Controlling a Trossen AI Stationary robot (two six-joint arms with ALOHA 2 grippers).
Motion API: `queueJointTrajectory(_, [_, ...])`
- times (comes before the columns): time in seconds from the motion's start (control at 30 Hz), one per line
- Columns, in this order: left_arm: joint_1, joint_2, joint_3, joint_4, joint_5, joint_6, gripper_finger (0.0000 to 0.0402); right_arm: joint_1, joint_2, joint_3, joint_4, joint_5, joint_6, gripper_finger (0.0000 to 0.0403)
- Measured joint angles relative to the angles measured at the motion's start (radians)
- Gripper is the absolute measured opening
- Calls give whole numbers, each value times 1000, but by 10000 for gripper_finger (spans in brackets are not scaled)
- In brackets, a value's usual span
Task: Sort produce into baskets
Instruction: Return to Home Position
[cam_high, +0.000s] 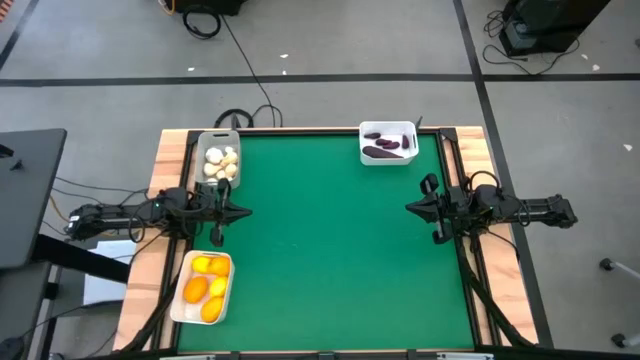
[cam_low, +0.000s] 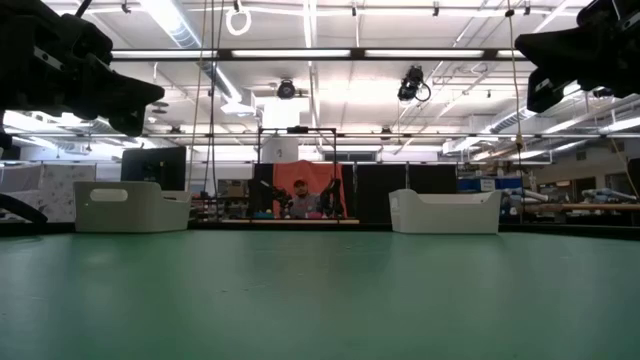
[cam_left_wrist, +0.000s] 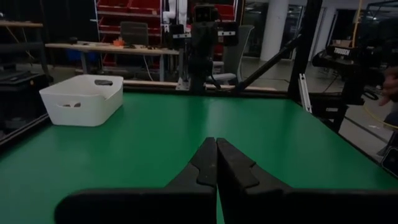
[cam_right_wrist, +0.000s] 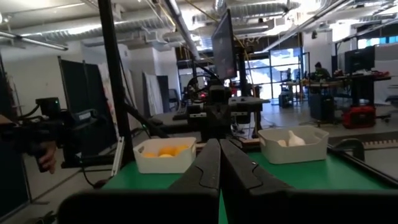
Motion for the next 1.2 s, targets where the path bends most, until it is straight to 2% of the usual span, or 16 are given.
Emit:
queueJointTrajectory(0.2, [0,1,0,9,0,3,4,0,0,0,-12,0,-28,10])
queueJointTrajectory(0.33, [0,1,0,-19,0,1,4,0,0,0,-78,25,-30,10])
queueJointTrajectory(0.73, [0,2,-1,-22,-10,-7,4,0,0,0,-204,-4,3,8])
queueJointTrajectory(1.03, [0,2,-1,-25,-33,-55,7,0,4,0,-202,2,4,10])
queueJointTrajectory(1.2, [0,2,-1,-7,-54,-53,19,0,17,0,-203,6,7,24])
